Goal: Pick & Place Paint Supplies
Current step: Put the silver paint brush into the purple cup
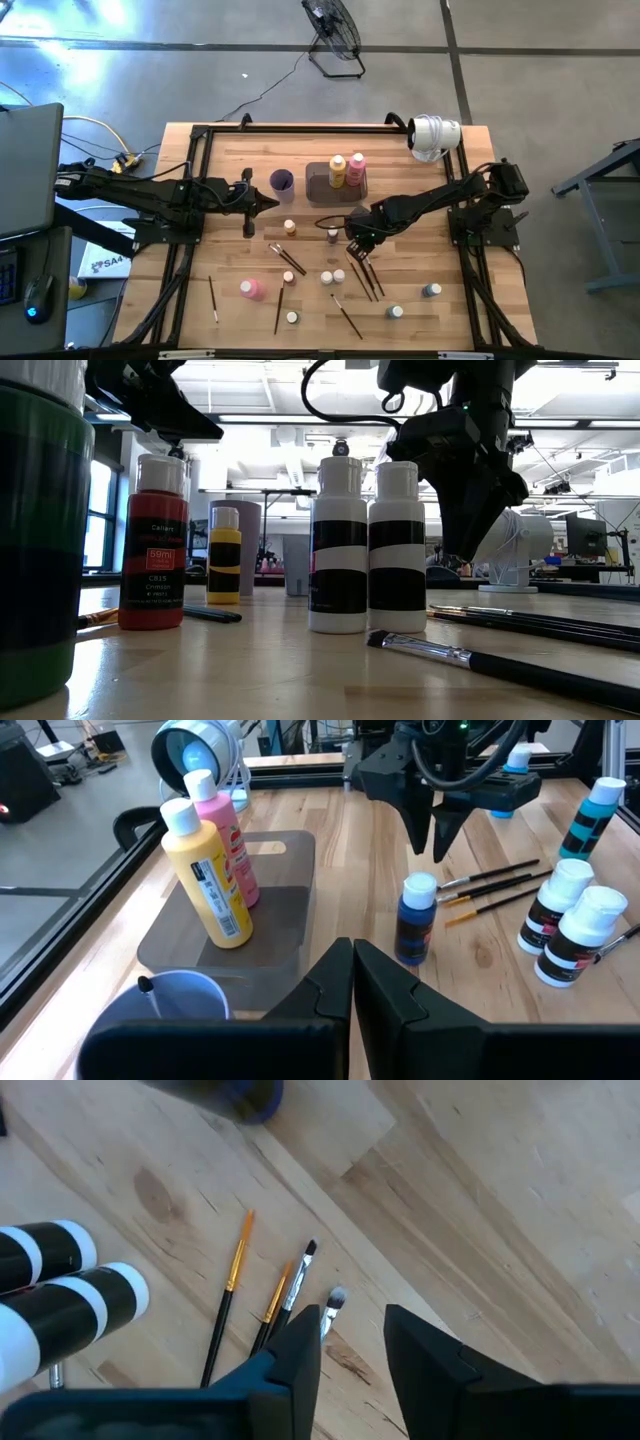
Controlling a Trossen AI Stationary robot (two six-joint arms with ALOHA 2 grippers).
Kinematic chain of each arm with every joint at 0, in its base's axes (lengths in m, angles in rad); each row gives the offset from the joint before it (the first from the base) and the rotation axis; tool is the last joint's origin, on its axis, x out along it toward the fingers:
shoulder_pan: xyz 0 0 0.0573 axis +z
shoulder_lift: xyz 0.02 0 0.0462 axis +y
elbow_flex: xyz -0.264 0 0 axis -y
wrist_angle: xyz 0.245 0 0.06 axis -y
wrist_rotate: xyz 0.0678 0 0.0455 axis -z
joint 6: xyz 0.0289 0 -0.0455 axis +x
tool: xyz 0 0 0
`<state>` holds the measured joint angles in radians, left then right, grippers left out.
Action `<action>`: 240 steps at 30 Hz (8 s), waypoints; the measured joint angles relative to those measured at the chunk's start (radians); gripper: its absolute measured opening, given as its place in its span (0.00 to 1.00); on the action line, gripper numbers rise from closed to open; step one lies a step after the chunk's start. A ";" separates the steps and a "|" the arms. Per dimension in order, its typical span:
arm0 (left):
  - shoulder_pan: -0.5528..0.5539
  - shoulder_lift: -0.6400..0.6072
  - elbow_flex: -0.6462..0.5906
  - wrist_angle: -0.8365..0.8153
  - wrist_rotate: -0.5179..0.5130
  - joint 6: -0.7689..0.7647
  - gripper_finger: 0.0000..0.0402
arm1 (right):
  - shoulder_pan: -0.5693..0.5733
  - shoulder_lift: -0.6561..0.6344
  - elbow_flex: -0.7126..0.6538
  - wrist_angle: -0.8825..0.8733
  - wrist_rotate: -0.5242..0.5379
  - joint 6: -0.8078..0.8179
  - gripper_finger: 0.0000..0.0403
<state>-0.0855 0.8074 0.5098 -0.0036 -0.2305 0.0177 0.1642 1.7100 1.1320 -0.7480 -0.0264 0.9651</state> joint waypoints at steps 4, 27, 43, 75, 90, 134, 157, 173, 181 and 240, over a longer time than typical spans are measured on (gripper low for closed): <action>0.000 0.000 0.000 0.000 0.000 0.000 0.03 | 0.007 0.000 -0.003 0.002 0.006 0.003 0.21; 0.000 0.000 0.000 -0.007 0.000 -0.001 0.03 | 0.060 0.000 -0.103 0.191 0.078 0.079 0.20; 0.000 0.000 0.000 -0.007 0.004 -0.023 0.03 | 0.098 0.109 -0.100 0.211 0.076 0.108 0.19; 0.000 0.000 0.000 -0.007 0.004 -0.025 0.03 | 0.089 -0.101 -0.104 0.213 0.166 0.002 0.01; 0.000 0.000 0.000 -0.007 0.003 -0.024 0.03 | 0.082 -0.325 -0.103 0.371 0.417 -0.264 0.01; 0.001 0.318 0.028 0.716 0.069 0.015 0.54 | -0.036 -0.312 -0.103 1.007 0.225 -0.995 0.01; 0.122 0.571 0.276 0.636 0.393 -0.106 0.40 | -0.040 -0.300 -0.103 1.001 0.210 -1.019 0.01; 0.125 0.574 0.275 0.637 0.447 -0.117 0.10 | -0.042 -0.300 -0.103 0.996 0.262 -1.022 0.01; 0.125 0.573 0.275 0.637 0.448 -0.117 0.04 | -0.042 -0.300 -0.103 0.996 0.261 -1.022 0.01; 0.192 0.155 0.275 -0.066 -0.034 0.092 0.02 | 0.020 -0.407 -0.103 0.694 0.263 -0.897 0.19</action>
<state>0.1066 0.9619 0.7845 -0.0699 -0.2643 0.1098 0.1844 1.3025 1.0294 -0.0545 0.2363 0.0677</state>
